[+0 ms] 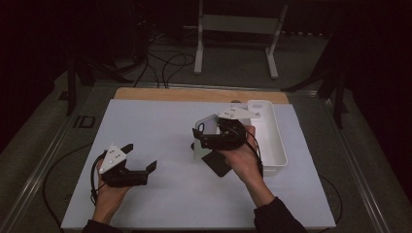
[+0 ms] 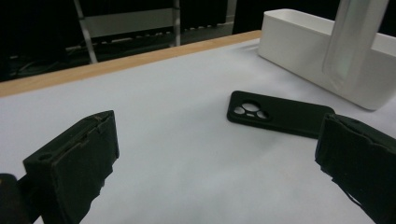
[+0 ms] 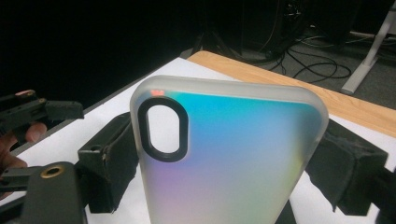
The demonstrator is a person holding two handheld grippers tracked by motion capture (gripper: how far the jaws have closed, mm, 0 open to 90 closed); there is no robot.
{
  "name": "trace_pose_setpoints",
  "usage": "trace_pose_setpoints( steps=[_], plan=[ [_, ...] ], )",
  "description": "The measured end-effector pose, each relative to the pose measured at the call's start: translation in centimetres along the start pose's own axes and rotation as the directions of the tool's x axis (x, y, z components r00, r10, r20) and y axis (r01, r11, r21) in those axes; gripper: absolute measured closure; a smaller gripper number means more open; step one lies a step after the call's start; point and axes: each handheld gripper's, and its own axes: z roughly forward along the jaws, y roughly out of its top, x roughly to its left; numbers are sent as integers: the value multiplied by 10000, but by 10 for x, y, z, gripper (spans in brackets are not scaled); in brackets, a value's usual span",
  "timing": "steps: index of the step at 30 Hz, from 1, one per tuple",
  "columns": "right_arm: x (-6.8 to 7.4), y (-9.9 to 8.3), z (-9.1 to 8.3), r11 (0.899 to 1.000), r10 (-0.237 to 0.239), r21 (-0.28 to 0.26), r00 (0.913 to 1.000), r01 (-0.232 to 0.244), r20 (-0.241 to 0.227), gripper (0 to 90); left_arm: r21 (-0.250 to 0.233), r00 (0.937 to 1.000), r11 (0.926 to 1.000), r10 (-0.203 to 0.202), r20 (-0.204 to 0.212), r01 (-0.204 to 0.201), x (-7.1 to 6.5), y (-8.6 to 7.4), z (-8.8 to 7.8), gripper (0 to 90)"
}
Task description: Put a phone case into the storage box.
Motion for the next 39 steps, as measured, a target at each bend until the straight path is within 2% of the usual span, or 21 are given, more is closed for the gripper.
trace_pose_setpoints(
  steps=[9, 16, 28, 39],
  plan=[
    [-3, 2, 0, 10000, -6, -53, 10000, 6, 31, 167, 202, 9994, 9998, -28, -359, 36, 9, -17, -8, 1],
    [-9, 2, 0, 10000, 29, -18, 9997, -28, 229, 167, 22, 9983, 10000, -47, -586, 49, 13, -24, -12, 1],
    [-23, 14, -1, 9999, 99, -147, 9979, -90, 640, 167, -106, 9958, 9999, -120, -902, 111, 16, -28, -16, 1],
    [-42, 20, -1, 9997, 160, -218, 9936, -136, 1115, 167, 52, 9960, 10000, -69, -895, 74, 15, -29, -15, 1]
  ],
)
